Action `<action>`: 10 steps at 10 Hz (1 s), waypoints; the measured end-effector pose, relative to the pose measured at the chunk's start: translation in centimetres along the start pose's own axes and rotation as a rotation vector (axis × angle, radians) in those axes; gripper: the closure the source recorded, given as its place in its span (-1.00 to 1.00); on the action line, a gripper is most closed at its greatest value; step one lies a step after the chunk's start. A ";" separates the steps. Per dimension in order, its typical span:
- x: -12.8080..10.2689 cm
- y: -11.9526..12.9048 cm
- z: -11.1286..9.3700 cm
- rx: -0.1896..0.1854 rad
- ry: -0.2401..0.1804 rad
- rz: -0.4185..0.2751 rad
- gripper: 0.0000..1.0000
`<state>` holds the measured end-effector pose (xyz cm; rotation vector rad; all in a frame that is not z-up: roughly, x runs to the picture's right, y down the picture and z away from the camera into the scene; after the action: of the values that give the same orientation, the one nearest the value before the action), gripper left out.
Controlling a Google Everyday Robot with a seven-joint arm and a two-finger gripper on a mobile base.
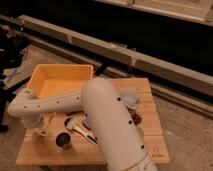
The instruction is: Place fork in metal cup
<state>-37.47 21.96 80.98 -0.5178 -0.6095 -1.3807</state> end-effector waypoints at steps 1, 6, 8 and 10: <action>0.3 0.0 0.1 0.006 0.001 0.010 -0.30; 1.8 0.6 0.7 -0.010 0.041 0.040 -0.30; 2.2 0.9 1.0 -0.024 0.056 0.048 -0.30; 2.4 1.2 1.4 -0.037 0.058 0.052 -0.26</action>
<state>-36.20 21.25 83.62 -0.5185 -0.5210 -1.3552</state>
